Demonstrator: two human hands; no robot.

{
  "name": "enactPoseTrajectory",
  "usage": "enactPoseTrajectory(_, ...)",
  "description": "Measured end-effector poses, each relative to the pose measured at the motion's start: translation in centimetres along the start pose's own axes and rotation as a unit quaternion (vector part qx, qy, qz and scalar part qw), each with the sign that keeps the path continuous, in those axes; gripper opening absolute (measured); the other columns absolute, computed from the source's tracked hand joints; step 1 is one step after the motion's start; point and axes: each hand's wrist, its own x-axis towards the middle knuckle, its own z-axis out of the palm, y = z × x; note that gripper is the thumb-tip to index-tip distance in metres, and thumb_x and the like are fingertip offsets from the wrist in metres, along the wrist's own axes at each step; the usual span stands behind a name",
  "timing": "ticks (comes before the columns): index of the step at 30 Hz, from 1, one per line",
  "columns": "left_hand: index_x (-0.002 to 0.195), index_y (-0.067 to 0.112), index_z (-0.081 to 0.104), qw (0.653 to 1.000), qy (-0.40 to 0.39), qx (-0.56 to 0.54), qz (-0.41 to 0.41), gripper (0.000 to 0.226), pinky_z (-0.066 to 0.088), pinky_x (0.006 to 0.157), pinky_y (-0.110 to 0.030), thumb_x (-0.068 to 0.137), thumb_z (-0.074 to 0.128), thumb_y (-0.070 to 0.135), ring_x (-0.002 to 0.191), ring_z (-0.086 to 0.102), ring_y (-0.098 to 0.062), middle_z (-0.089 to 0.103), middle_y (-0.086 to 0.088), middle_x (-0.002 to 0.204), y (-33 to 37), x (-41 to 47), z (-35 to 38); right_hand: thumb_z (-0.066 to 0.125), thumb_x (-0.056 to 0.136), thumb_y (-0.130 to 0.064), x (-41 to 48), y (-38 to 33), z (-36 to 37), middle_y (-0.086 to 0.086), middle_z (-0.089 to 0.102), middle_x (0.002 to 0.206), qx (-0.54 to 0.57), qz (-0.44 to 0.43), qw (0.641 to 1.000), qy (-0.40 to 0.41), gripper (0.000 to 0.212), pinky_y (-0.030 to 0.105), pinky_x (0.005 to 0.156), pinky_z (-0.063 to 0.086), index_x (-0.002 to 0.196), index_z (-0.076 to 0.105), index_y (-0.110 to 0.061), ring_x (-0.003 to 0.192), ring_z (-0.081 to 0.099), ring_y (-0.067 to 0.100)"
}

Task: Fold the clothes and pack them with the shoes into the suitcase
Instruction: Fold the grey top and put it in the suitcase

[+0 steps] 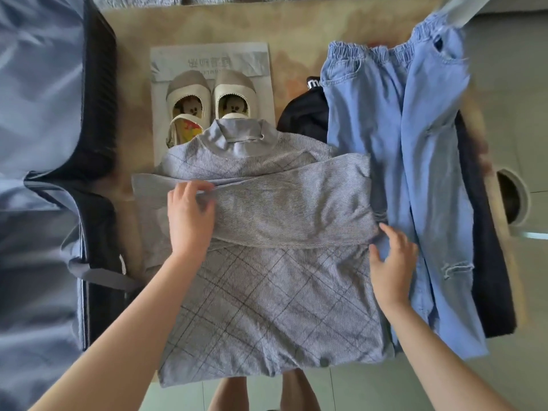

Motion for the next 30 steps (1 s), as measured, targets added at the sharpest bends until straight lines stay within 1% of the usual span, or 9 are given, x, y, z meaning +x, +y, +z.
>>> enactPoseTrajectory(4, 0.106, 0.01, 0.062, 0.997, -0.026, 0.0, 0.075, 0.021, 0.043, 0.089, -0.036, 0.087, 0.059, 0.002, 0.101, 0.051, -0.022, 0.06, -0.007, 0.105, 2.5, -0.4, 1.4, 0.073, 0.077, -0.004, 1.2, -0.5, 0.1, 0.009, 0.07, 0.098, -0.031, 0.0, 0.999, -0.008, 0.038, 0.041, 0.088, 0.041, 0.114, 0.066, -0.01, 0.097, 0.051, 0.032)
enactPoseTrajectory(8, 0.098, 0.011, 0.068, 0.983, -0.086, -0.016, 0.162, 0.016, 0.048, 0.081, -0.036, 0.088, 0.059, 0.002, 0.094, 0.058, -0.022, 0.067, -0.002, 0.098, 5.6, -0.9, 3.8, 0.071, 0.078, -0.005, 1.8, -0.3, 0.2, 0.008, 0.07, 0.094, -0.054, 0.009, 0.998, -0.007, 0.031, 0.037, 0.087, 0.03, 0.108, 0.068, -0.012, 0.096, 0.05, 0.032)
enactPoseTrajectory(10, 0.1, 0.01, 0.068, 0.979, -0.1, -0.032, 0.178, 0.017, 0.049, 0.082, -0.038, 0.087, 0.06, 0.003, 0.095, 0.058, -0.022, 0.068, -0.003, 0.1, 7.7, -0.9, 5.6, 0.072, 0.077, -0.003, 1.8, -0.2, 0.2, 0.006, 0.07, 0.091, -0.057, 0.0, 0.998, 0.007, 0.029, 0.036, 0.083, 0.027, 0.105, 0.069, -0.012, 0.094, 0.05, 0.031)
enactPoseTrajectory(13, 0.115, 0.012, 0.063, 0.975, -0.146, -0.03, 0.168, 0.026, 0.041, 0.094, -0.034, 0.09, 0.058, 0.01, 0.108, 0.051, -0.023, 0.063, -0.004, 0.115, 11.8, -0.5, 8.5, 0.073, 0.077, -0.005, 1.9, 0.0, 0.1, 0.004, 0.069, 0.083, -0.048, -0.013, 0.998, 0.039, 0.021, 0.033, 0.078, 0.023, 0.096, 0.07, -0.013, 0.092, 0.046, 0.027)
enactPoseTrajectory(16, 0.129, 0.016, 0.054, 0.963, -0.202, -0.016, 0.175, 0.037, 0.033, 0.103, -0.033, 0.092, 0.058, 0.02, 0.123, 0.044, -0.023, 0.056, -0.003, 0.13, 15.6, 0.5, 11.2, 0.073, 0.077, -0.008, 2.1, 0.0, 0.2, 0.002, 0.068, 0.085, -0.043, -0.025, 0.997, 0.053, 0.014, 0.033, 0.077, 0.024, 0.089, 0.068, -0.014, 0.092, 0.049, 0.03)
enactPoseTrajectory(22, 0.14, 0.019, 0.041, 0.945, -0.231, 0.078, 0.22, 0.049, 0.02, 0.108, -0.032, 0.094, 0.054, 0.031, 0.131, 0.035, -0.023, 0.05, -0.002, 0.136, 19.9, 2.9, 14.8, 0.076, 0.067, 0.0, 1.9, -0.2, 1.1, 0.003, 0.066, 0.091, -0.004, -0.008, 0.998, 0.063, 0.031, 0.032, 0.088, 0.026, 0.093, 0.065, -0.013, 0.098, 0.044, 0.018)
enactPoseTrajectory(24, 0.132, 0.019, 0.05, 0.944, -0.241, 0.105, 0.202, 0.042, 0.022, 0.104, -0.032, 0.094, 0.052, 0.035, 0.124, 0.044, -0.024, 0.06, -0.005, 0.123, 20.5, 3.6, 15.5, 0.078, 0.065, 0.002, 1.9, -0.2, 1.3, 0.003, 0.066, 0.086, -0.005, 0.002, 0.997, 0.076, 0.034, 0.034, 0.09, 0.026, 0.093, 0.067, -0.013, 0.094, 0.045, 0.018)
enactPoseTrajectory(27, 0.111, 0.019, 0.066, 0.955, -0.242, 0.098, 0.143, 0.028, 0.028, 0.096, -0.031, 0.09, 0.053, 0.034, 0.111, 0.054, -0.025, 0.068, -0.006, 0.109, 21.3, 4.1, 16.0, 0.075, 0.063, -0.001, 2.1, -0.1, 1.3, 0.006, 0.06, 0.079, -0.006, -0.013, 0.994, 0.107, 0.025, 0.035, 0.089, 0.024, 0.084, 0.069, -0.013, 0.089, 0.045, 0.018)
enactPoseTrajectory(30, 0.097, 0.02, 0.07, 0.979, -0.204, -0.024, 0.018, 0.02, 0.035, 0.095, -0.031, 0.088, 0.056, 0.03, 0.101, 0.059, -0.025, 0.07, -0.004, 0.1, 21.9, 4.5, 15.9, 0.068, 0.065, -0.007, 2.0, 0.9, 1.1, 0.005, 0.059, 0.078, -0.001, -0.016, 0.991, 0.135, 0.014, 0.027, 0.086, 0.02, 0.077, 0.066, -0.013, 0.087, 0.046, 0.017)
